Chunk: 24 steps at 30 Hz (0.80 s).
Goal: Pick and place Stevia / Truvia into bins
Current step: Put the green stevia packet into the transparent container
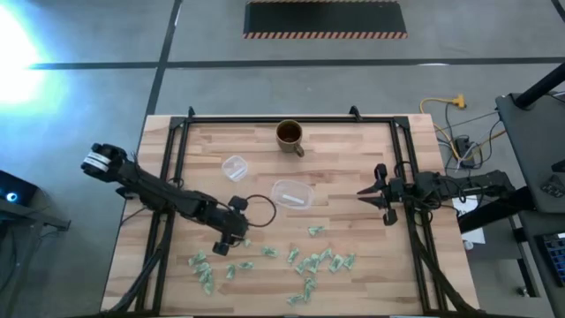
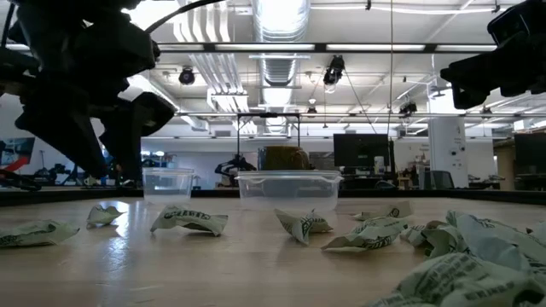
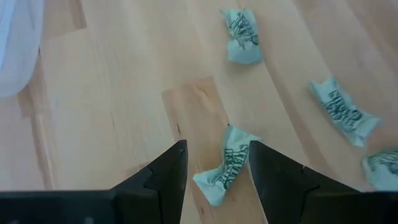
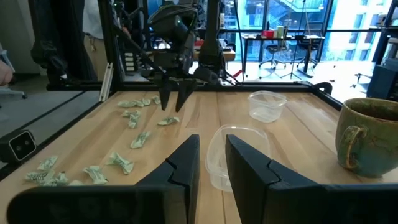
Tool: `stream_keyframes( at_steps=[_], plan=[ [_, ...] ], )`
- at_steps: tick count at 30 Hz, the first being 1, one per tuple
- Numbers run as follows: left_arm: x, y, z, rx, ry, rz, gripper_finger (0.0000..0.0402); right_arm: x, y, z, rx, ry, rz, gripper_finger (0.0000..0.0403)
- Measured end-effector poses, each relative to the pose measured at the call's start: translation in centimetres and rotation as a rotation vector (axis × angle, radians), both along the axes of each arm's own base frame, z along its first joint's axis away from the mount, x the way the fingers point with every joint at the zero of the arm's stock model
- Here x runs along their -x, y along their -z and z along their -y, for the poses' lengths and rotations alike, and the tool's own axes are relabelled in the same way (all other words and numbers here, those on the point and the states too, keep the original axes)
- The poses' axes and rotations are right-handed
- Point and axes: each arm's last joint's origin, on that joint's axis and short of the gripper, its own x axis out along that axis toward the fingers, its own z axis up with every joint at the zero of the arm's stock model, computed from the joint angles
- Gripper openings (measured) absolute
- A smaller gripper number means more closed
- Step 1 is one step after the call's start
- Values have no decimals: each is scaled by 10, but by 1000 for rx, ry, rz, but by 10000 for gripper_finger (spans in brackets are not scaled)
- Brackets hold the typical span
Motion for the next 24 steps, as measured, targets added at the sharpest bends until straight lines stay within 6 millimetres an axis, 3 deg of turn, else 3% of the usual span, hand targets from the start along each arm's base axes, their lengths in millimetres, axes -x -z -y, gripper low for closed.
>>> stream_keyframes(
  at_steps=[18, 24],
  plan=[
    [-4, 28, 9, -41, 26, -104, 154, 0, 0, 0, 3, 0, -2, 68],
    [-4, 27, 9, -39, 28, -103, 117, 0, 0, 0, 3, 2, -2, 68]
  ],
)
